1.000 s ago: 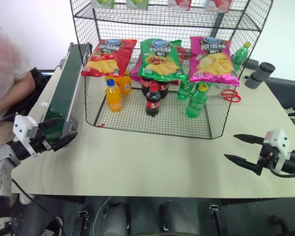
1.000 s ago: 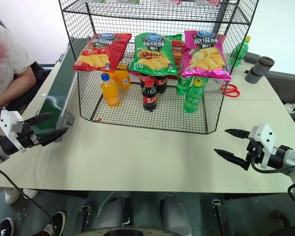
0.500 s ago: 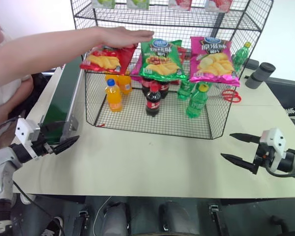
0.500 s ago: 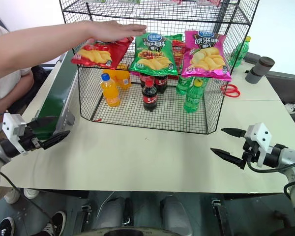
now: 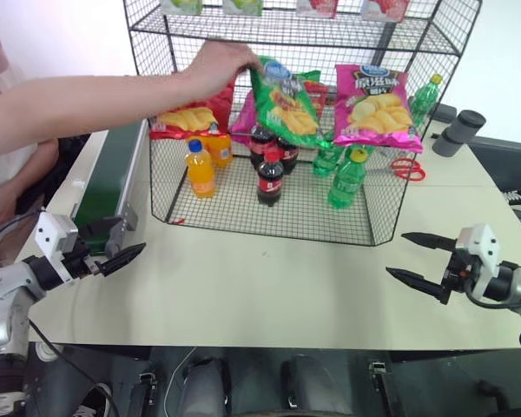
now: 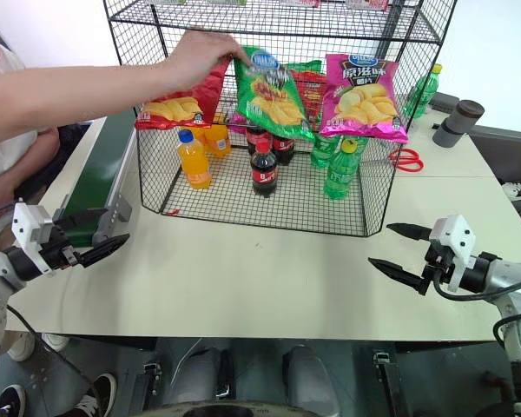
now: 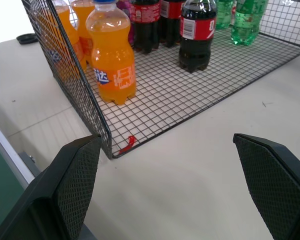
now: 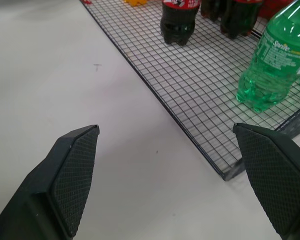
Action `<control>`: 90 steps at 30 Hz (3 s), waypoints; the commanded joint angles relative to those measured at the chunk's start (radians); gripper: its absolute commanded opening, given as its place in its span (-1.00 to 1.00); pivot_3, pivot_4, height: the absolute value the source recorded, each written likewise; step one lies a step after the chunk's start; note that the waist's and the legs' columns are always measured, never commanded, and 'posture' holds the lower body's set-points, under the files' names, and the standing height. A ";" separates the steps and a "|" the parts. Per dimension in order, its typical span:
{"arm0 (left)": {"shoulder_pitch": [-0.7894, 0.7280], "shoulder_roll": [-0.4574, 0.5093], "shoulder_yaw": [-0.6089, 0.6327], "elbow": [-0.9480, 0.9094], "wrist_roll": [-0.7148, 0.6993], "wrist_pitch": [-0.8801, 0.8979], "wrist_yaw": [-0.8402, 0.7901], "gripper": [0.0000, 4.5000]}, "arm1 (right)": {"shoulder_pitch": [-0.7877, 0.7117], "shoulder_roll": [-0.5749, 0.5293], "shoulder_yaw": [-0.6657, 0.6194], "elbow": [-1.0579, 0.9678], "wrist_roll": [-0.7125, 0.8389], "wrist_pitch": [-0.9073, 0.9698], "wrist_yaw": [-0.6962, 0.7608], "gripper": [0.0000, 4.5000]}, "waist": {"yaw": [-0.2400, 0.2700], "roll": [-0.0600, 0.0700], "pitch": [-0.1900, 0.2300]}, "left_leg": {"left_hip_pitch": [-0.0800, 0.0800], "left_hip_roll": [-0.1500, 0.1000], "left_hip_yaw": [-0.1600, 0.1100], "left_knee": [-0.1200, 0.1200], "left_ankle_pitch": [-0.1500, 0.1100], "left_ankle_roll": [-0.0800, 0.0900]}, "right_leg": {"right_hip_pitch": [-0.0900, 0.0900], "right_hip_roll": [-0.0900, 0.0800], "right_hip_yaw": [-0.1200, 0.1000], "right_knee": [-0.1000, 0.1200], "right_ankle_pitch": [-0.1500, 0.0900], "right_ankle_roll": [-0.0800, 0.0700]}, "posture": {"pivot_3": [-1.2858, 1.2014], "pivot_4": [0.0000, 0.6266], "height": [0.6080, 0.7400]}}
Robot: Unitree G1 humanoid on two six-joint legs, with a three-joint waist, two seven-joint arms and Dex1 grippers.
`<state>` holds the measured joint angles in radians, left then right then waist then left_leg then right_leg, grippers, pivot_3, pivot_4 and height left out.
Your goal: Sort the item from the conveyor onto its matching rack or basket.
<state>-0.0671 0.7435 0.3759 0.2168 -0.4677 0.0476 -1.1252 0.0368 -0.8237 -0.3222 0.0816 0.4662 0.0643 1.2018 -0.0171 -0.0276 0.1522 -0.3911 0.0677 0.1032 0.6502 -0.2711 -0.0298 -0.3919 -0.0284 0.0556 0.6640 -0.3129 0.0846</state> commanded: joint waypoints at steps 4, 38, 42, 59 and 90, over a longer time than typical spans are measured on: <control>0.017 0.004 0.019 -0.041 -0.002 -0.046 0.014 0.99 | 0.002 -0.001 -0.021 -0.040 0.017 -0.006 -0.002 0.99 | 0.000 0.000 0.000 | 0.000 0.000 0.000 0.000 0.000 0.000 | 0.000 0.000 0.000 0.000 0.000 0.000 | 0.03 -0.52 1.00; 0.059 -0.016 0.021 -0.101 -0.009 -0.049 0.071 0.99 | -0.104 0.029 0.070 -0.045 0.004 0.013 -0.017 0.99 | 0.000 0.000 0.000 | 0.000 0.000 0.000 0.000 0.000 0.000 | 0.000 0.000 0.000 0.000 0.000 0.000 | 0.03 -0.52 1.00; 0.068 -0.016 0.018 -0.109 -0.012 -0.038 0.071 0.99 | -0.106 0.028 0.072 -0.044 0.004 0.014 -0.019 0.99 | 0.000 0.000 0.000 | 0.000 0.000 0.000 0.000 0.000 0.000 | 0.000 0.000 0.000 0.000 0.000 0.000 | 0.03 -0.52 1.00; 0.109 -0.010 0.045 -0.167 -0.076 0.093 0.078 0.99 | -0.119 0.049 0.100 -0.074 0.026 0.053 -0.016 0.99 | -0.001 0.000 0.000 | 0.000 0.001 0.000 0.000 0.000 0.000 | 0.000 0.000 0.000 0.000 0.000 0.000 | 0.03 -0.52 1.00; 0.474 0.009 0.282 -0.183 0.939 -0.700 0.916 0.99 | -0.338 0.321 0.376 -0.203 0.057 0.235 -0.107 0.99 | -0.004 -0.001 0.000 | -0.001 -0.001 0.001 -0.003 0.000 0.000 | -0.001 -0.014 -0.005 -0.001 -0.002 -0.005 | 0.03 -0.52 1.00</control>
<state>0.3915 0.7390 0.5938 0.0316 0.3737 -0.6295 -0.3097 -0.2846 -0.5139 0.0503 -0.1101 0.5226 0.3176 1.0858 -0.0214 -0.0289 0.1517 -0.3917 0.0667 0.1045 0.6468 -0.2716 -0.0295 -0.3936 -0.0422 0.0506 0.6631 -0.3151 0.0800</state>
